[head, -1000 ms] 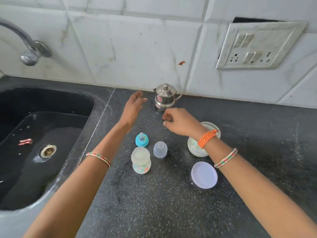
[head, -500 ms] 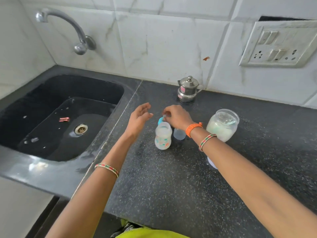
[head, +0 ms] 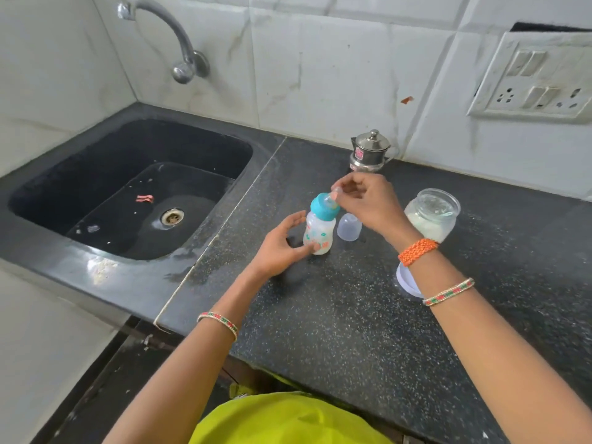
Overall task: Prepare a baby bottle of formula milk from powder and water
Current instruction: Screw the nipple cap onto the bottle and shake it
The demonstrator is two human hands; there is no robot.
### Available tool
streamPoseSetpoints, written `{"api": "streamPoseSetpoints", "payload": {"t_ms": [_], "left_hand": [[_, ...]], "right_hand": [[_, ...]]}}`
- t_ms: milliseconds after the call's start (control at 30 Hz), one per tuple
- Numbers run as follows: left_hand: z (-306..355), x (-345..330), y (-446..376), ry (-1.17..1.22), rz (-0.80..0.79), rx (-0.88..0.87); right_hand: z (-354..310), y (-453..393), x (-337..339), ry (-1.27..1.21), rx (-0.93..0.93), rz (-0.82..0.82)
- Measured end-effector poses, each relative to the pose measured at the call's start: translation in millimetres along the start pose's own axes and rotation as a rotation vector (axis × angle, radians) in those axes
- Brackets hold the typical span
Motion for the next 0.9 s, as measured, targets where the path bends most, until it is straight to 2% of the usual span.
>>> {"api": "streamPoseSetpoints", "payload": {"t_ms": [100, 233, 400, 667, 800, 900], "left_hand": [[-2, -10, -3, -0.023, -0.039, 0.002], [-13, -15, -3, -0.078, -0.008, 0.004], [-14, -16, -1, -0.102, 0.037, -0.042], [-16, -15, -2, -0.115, 0.043, -0.019], [-17, -15, -4, -0.132, 0.040, -0.007], [-17, -14, -4, -0.124, 0.043, -0.026]], "right_hand": [[-5, 6, -10, 0.078, 0.042, -0.053], [-10, 3, -9, 0.197, 0.082, -0.076], [-13, 1, -13, 0.511, 0.107, -0.284], [-42, -19, -20, 0.859, 0.195, -0.475], [-48, -21, -31, 0.958, 0.169, -0.513], [-50, -22, -34, 1.024, 0.148, -0.427]]}}
Point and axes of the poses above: each hand's wrist, its own y-axis away from the middle knuckle, its own x-axis out of the back of the hand, z = x × y, the point moved 2 cm from there along -y, towards the middle knuckle, and after that the axes turned 1 degree about -x, right-handed, at the moved point
